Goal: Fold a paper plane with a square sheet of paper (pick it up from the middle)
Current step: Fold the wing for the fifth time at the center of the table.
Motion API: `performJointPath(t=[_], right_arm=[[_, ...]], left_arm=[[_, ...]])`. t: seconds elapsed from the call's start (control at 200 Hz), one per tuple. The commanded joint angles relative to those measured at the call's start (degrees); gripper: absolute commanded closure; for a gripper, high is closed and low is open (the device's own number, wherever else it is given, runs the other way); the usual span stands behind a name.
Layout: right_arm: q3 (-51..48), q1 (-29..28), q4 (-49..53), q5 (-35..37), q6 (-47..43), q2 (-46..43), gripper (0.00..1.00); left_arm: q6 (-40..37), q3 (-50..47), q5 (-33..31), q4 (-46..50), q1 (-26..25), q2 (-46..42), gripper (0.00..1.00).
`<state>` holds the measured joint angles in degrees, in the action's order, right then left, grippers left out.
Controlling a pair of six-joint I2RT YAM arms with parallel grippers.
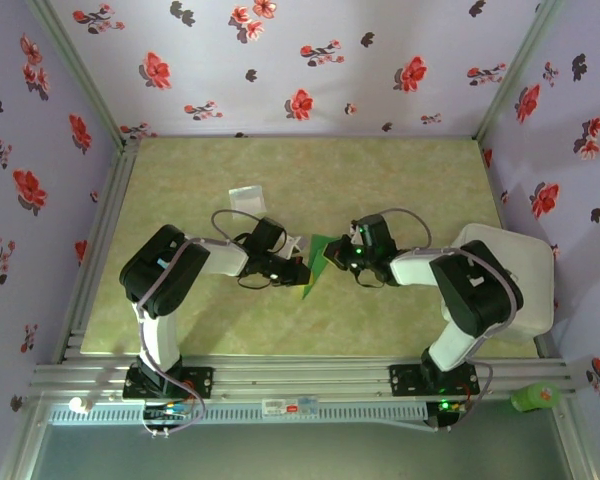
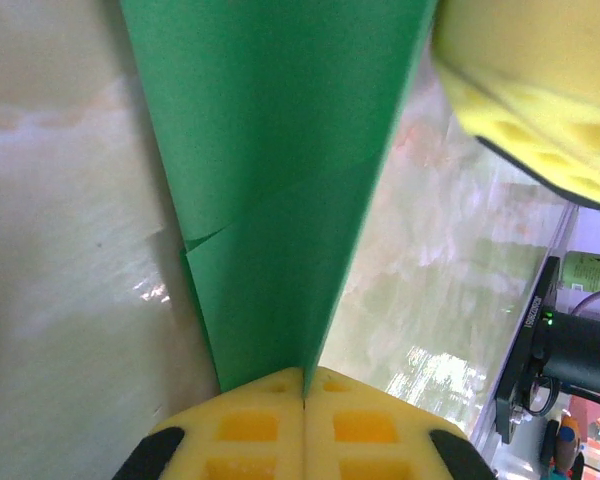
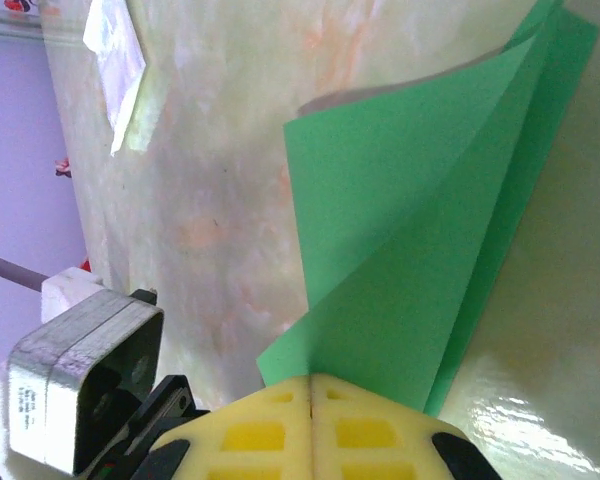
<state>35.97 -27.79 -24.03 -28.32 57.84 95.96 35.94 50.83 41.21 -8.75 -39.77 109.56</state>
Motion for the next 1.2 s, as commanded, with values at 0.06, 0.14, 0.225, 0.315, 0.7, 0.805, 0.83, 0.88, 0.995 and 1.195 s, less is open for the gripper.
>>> performJointPath(t=[0.06,0.14,0.225,0.315,0.7,0.805,0.83,0.88,0.995,1.195], right_arm=[[2.13,-0.42,-2.56,-2.50,-0.55,3.06,0.94],[2.29,-0.42,-4.09,-3.53,-0.02,4.08,0.94],[2.52,-0.42,-4.62,-4.01,-0.01,4.84,0.95],[2.87,-0.45,-4.45,-4.30,-0.19,5.50,0.94],[3.11,-0.42,-4.61,-3.26,-0.44,7.35,0.94],[3.38,-0.42,-4.71,-3.23,-0.37,8.19,0.94],[3.41,-0.42,-4.64,-3.09,-0.36,8.34,0.94],[3.45,-0.42,-4.34,-2.70,-0.52,8.56,0.94],[3.91,-0.42,-2.07,-1.42,-0.98,9.37,0.94],[4.36,-0.42,1.14,-0.36,-1.15,11.93,0.94]], left_arm=[[1.12,-2.57,-2.63,1.35,-1.10,4.33,1.00],[1.40,-2.66,-2.54,1.37,-1.01,4.45,1.00],[1.63,-2.89,-2.54,1.07,-0.98,4.60,1.00],[1.78,-2.93,-2.54,0.97,-0.84,4.59,1.00],[1.99,-3.18,-2.54,1.02,-0.60,4.80,1.00],[1.85,-3.18,-2.54,1.15,-0.60,4.78,1.00],[1.78,-3.12,-2.54,1.19,-0.59,4.82,1.00],[1.76,-3.04,-2.54,1.33,-0.56,4.82,1.00],[1.52,-3.06,-2.54,1.67,-0.57,4.69,1.00],[1.52,-3.23,-2.00,2.28,-0.57,3.36,0.97]])
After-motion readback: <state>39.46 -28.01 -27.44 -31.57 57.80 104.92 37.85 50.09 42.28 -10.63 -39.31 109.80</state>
